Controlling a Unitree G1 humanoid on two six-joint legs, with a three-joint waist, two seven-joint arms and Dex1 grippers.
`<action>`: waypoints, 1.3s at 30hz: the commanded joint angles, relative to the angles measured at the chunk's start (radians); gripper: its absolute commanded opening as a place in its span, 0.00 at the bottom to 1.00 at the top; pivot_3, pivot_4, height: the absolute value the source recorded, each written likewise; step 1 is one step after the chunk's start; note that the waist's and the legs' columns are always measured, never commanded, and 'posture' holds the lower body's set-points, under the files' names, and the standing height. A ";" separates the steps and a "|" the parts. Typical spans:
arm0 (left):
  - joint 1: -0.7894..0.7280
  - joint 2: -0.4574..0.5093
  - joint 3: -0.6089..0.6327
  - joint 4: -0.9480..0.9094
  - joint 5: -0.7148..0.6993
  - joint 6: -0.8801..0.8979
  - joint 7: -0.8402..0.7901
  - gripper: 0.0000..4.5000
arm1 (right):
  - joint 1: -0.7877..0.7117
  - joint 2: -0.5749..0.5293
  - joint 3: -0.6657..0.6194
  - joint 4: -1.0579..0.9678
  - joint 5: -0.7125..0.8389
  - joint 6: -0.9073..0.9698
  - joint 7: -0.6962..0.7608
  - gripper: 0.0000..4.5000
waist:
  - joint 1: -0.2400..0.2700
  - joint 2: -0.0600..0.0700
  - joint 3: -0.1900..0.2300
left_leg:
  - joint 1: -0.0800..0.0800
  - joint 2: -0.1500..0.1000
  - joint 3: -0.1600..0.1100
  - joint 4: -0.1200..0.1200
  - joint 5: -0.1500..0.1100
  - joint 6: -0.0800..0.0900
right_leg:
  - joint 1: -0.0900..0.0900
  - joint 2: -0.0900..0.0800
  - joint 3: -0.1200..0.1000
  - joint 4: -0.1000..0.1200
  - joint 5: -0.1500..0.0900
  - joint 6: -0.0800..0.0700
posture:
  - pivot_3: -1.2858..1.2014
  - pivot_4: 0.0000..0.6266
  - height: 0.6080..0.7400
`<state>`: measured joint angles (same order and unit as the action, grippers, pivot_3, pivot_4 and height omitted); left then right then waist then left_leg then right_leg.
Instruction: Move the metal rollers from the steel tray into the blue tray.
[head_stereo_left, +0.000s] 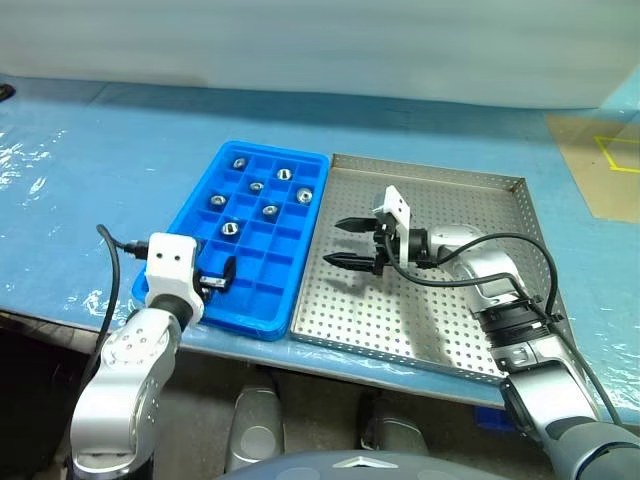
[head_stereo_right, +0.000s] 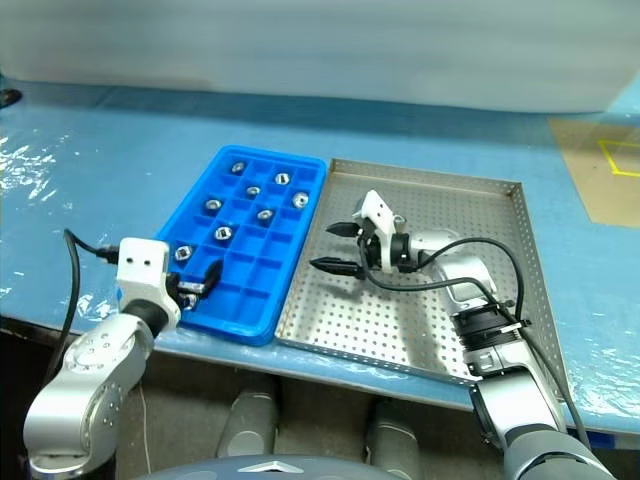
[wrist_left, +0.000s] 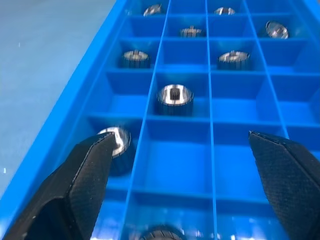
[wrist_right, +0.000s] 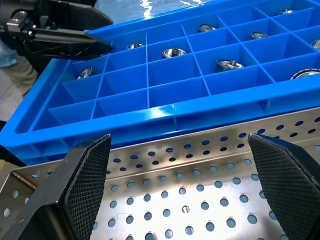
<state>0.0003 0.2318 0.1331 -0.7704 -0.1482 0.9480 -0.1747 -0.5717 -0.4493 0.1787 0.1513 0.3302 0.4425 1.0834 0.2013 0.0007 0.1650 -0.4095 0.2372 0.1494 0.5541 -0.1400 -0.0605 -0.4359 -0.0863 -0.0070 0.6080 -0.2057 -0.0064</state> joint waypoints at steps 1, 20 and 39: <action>-0.073 0.017 -0.055 0.051 0.006 -0.062 -0.014 1.00 | 0.018 -0.024 -0.047 -0.082 0.018 0.002 -0.021 1.00 | -0.001 0.000 0.000 | 0.000 0.000 0.000 0.000 0.000 0.000 | 0.000 0.000 0.000 0.000 0.000 0.000 | 0.61 0.24 1.00; -0.430 0.029 -0.279 0.526 -0.022 -0.415 -0.275 1.00 | 0.215 -0.111 -0.155 -0.293 -0.002 0.104 -0.268 1.00 | -0.095 0.000 0.000 | 0.003 -0.001 0.001 0.007 0.002 -0.004 | 0.000 0.000 0.005 0.010 0.000 0.000 | 0.51 0.24 1.00; -0.470 0.010 -0.281 0.590 -0.035 -0.458 -0.346 1.00 | 0.021 0.015 -0.138 -0.032 -0.114 0.147 -0.515 1.00 | -0.111 0.000 0.000 | 0.004 -0.001 0.002 0.007 0.003 -0.004 | -0.001 0.000 0.006 0.011 0.000 0.000 | 0.51 0.24 1.00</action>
<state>-0.4673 0.2300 -0.1550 -0.1510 -0.1645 0.5089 -0.4992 -0.5071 -0.4409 0.0365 0.0998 0.2265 0.5856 0.5816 0.0907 0.0011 0.1647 -0.4055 0.2363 0.1516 0.5615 -0.1374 -0.0650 -0.4366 -0.0861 -0.0010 0.6193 -0.2054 -0.0063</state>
